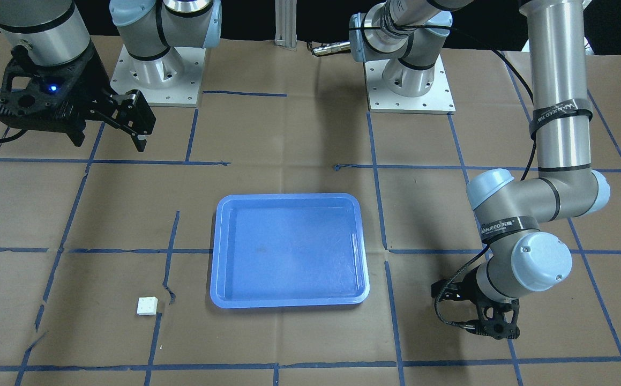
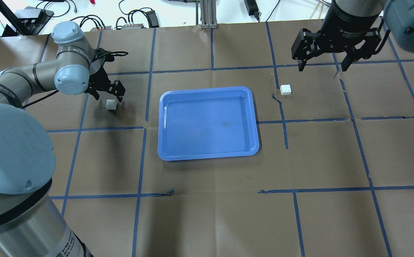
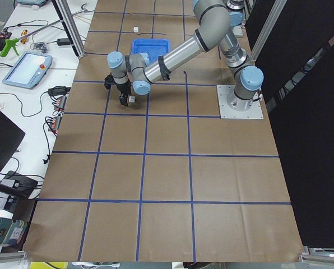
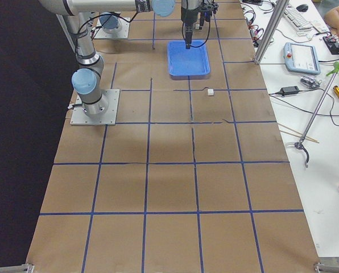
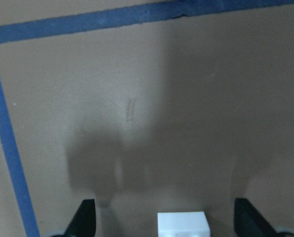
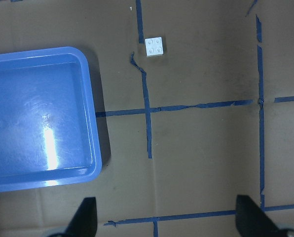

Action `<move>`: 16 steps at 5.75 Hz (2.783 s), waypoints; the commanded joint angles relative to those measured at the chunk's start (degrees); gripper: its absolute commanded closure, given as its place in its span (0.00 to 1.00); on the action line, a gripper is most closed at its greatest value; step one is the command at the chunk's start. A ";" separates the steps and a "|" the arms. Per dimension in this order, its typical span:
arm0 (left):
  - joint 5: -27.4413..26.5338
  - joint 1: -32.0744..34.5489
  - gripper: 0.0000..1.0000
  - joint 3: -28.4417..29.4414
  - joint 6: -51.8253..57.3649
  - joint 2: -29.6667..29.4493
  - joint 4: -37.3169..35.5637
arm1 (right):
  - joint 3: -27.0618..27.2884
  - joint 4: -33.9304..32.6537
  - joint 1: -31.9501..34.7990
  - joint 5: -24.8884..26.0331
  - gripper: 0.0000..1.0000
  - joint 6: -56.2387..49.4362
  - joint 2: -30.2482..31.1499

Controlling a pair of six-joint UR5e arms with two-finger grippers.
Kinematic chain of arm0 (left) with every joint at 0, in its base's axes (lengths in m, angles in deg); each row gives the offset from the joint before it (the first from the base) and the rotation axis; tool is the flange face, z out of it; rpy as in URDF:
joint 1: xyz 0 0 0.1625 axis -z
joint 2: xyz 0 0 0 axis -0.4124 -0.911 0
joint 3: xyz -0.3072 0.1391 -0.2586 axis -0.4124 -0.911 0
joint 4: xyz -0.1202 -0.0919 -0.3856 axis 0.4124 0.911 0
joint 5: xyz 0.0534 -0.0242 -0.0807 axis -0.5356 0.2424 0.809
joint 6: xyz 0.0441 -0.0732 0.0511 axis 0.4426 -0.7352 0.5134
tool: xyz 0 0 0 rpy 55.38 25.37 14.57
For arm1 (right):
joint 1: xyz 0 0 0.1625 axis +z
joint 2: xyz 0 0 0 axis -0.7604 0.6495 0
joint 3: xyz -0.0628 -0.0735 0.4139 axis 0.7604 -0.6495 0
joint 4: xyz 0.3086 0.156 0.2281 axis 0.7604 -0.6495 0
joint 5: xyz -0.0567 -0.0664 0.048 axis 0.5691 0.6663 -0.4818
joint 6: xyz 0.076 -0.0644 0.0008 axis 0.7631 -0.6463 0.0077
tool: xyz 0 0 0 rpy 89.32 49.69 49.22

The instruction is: Assemble white blocks and place on blue tray

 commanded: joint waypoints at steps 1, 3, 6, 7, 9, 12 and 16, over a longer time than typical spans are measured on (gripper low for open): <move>0.76 -0.03 0.27 -0.57 2.99 0.69 0.37 | -0.02 -0.21 -1.74 -0.02 0.00 -9.32 -0.03; 0.67 -0.03 0.61 -1.54 2.84 1.40 0.29 | -0.02 -1.35 -4.46 -0.02 0.00 -26.51 -0.81; 0.50 0.32 0.79 -1.37 2.05 4.20 1.42 | -0.46 -3.02 -9.05 0.07 0.00 -52.37 -3.88; 0.76 3.11 0.79 -0.41 -3.52 6.04 3.08 | -1.51 -7.29 -9.48 0.76 0.00 -56.89 -5.64; 0.59 16.94 0.79 -0.05 -17.59 8.25 3.36 | -1.25 -6.89 -9.49 0.34 0.00 -70.08 -8.01; 0.67 28.41 0.79 -1.98 -36.91 7.13 3.36 | -1.60 -8.90 -9.40 -5.43 0.00 -95.54 -13.28; 0.24 29.41 0.79 -2.24 -8.98 8.16 2.66 | -1.69 -20.32 -9.49 -16.97 0.00 -111.05 -25.48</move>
